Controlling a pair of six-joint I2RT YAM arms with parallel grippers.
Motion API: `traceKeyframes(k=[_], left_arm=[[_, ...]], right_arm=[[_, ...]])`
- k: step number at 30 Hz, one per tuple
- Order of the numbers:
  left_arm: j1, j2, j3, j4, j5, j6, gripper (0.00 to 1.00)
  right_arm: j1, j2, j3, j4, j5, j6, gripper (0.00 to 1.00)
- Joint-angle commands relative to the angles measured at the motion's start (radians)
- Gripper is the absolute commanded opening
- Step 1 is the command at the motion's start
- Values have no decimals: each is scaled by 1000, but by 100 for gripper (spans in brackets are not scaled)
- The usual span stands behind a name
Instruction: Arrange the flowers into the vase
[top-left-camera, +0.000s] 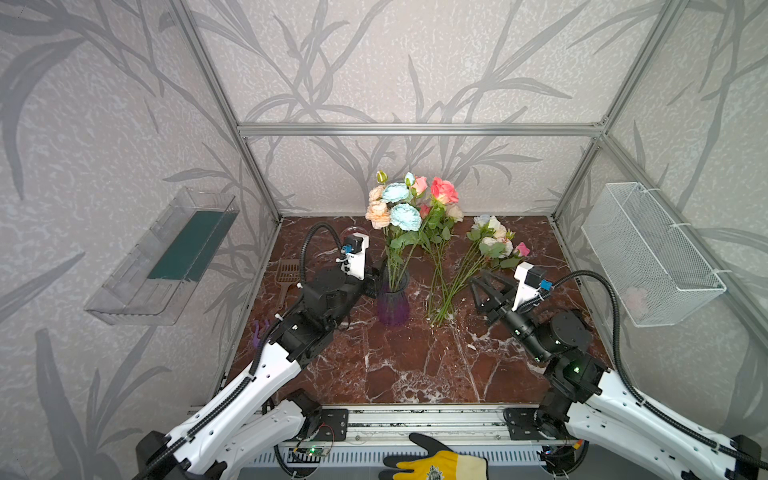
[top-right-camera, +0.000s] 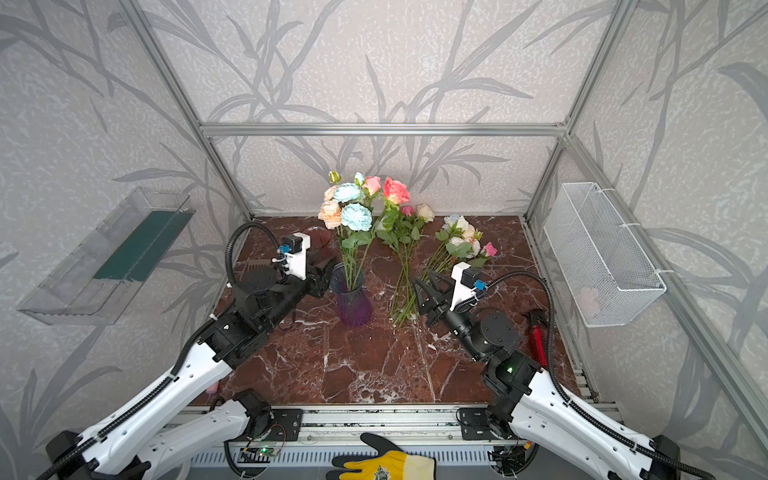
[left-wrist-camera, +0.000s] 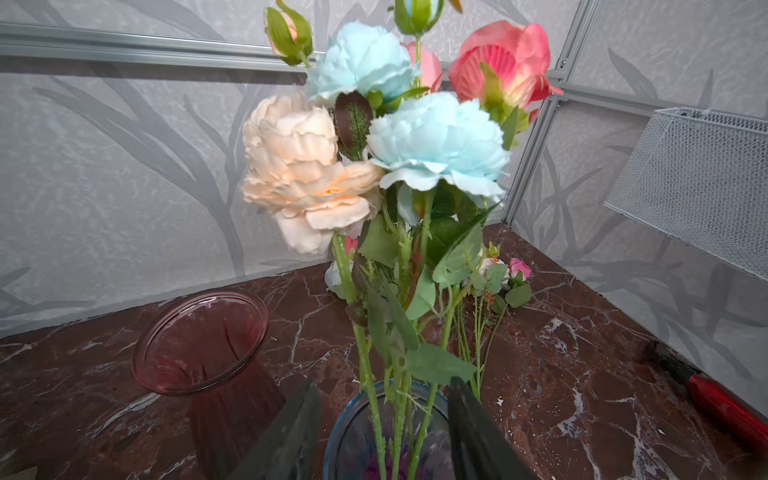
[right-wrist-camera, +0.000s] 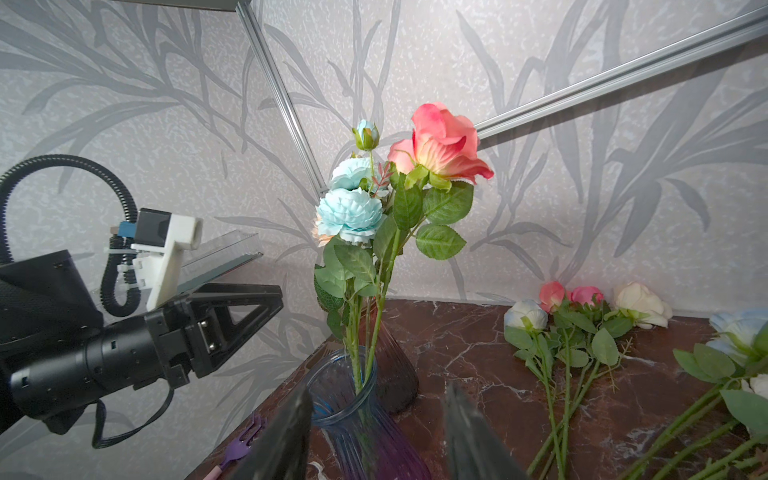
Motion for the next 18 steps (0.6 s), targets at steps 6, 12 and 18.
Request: traceKeyframes(k=[6,12,18], left_arm=[[4,-185,-30,-26,-15,-51,52],[3,-202,31,50,-4,-70,55],[3,-109,70,210,-6,-54,61]], right_arm=[[1,5,75,-86,37,-33,52],[-23,69,122,-249,140,-6,57],[-179,175,162,-407,15,108,60]])
